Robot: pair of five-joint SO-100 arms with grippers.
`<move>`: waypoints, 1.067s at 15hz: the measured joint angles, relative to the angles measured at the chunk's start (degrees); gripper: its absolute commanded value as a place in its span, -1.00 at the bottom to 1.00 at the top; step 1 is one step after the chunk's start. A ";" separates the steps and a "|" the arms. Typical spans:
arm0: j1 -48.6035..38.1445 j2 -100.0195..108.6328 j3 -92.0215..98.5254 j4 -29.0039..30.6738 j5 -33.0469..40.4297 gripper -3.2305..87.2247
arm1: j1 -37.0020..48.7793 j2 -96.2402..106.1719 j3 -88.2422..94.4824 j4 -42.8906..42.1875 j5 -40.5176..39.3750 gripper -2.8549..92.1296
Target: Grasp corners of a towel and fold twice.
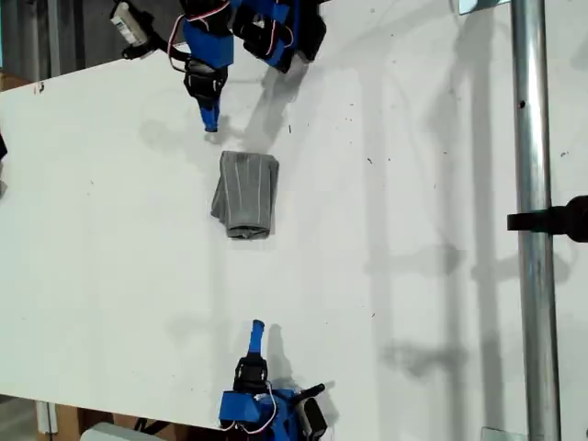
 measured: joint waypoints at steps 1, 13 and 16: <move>0.35 0.00 2.46 -1.14 -0.35 -0.73 | -0.53 7.03 4.31 5.10 1.93 -0.94; 2.46 0.35 7.21 13.45 2.90 -0.74 | -15.47 10.28 17.75 16.52 18.28 -0.77; 2.46 0.35 7.21 13.45 3.08 -0.74 | -15.56 10.28 17.75 16.52 18.28 -0.77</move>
